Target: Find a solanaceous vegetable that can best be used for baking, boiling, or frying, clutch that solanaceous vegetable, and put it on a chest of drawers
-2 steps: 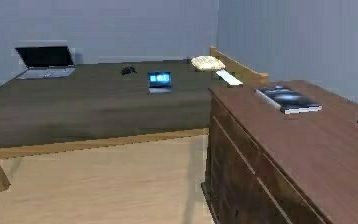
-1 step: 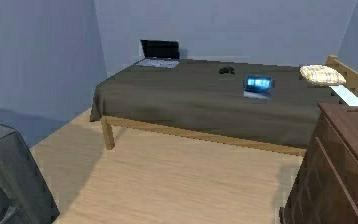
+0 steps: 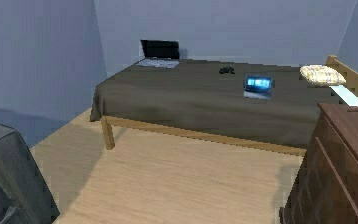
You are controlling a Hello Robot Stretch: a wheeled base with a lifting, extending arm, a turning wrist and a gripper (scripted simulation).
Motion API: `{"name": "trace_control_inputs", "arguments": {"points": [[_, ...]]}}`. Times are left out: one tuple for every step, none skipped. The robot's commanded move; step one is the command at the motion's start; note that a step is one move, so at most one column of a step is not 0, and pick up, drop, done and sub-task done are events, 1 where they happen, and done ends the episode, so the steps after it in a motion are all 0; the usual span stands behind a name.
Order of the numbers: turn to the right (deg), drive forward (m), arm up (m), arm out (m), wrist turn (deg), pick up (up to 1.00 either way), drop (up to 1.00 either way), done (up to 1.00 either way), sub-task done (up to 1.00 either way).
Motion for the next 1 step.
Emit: {"name": "trace_control_inputs", "arguments": {"points": [[0.0,0.00,0.00,0.00,45.0,0.00,0.00,0.00,0.00]]}}
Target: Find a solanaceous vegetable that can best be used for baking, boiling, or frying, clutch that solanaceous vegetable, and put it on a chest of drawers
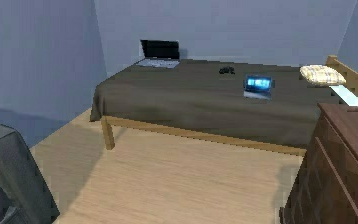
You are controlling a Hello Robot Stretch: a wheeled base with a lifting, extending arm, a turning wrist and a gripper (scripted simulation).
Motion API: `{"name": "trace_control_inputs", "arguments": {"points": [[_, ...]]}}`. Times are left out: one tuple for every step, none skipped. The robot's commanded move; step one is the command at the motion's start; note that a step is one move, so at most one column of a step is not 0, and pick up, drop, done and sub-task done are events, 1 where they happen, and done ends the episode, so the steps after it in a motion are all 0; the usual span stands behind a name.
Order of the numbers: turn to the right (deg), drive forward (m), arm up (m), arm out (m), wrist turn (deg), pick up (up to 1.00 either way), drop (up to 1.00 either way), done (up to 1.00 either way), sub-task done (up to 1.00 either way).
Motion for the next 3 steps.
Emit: {"name": "trace_control_inputs", "arguments": {"points": [[0.0,0.00,0.00,0.00,45.0,0.00,0.00,0.00,0.00],[0.0,0.00,0.00,0.00,36.0,0.00,0.00,0.00,0.00],[0.0,0.00,-0.12,0.00,0.0,0.00,0.00,0.00,0.00]]}}
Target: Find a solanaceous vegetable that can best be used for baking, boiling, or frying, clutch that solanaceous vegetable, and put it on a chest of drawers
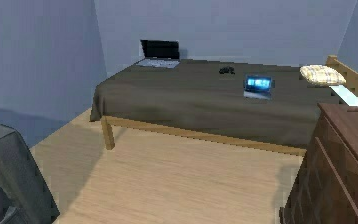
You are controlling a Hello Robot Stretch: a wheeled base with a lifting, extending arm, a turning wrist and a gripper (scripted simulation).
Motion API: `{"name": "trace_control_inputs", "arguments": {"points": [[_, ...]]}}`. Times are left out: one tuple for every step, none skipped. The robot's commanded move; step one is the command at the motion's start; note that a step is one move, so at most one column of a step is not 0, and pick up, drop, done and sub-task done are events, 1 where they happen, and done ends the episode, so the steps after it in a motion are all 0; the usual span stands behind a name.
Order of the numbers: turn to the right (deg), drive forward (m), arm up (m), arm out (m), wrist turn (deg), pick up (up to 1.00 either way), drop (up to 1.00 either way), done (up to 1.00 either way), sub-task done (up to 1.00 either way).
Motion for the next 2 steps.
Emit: {"name": "trace_control_inputs", "arguments": {"points": [[0.0,0.00,0.00,0.00,0.0,0.00,1.00,0.00,0.00],[0.0,0.00,0.00,-0.10,0.0,0.00,0.00,0.00,0.00]]}}
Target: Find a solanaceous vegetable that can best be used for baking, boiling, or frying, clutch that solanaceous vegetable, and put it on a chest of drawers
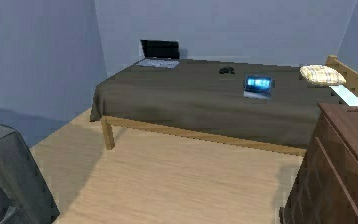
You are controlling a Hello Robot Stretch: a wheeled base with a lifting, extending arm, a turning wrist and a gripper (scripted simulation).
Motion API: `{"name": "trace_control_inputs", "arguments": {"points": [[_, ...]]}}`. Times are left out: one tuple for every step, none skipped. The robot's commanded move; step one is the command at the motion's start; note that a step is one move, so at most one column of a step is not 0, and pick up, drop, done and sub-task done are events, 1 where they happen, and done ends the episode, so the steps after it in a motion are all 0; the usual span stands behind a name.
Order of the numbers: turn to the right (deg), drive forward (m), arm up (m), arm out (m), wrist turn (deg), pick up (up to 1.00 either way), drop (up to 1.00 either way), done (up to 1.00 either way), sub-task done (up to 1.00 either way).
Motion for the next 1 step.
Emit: {"name": "trace_control_inputs", "arguments": {"points": [[0.0,0.00,0.00,0.00,0.0,0.00,0.00,1.00,0.00]]}}
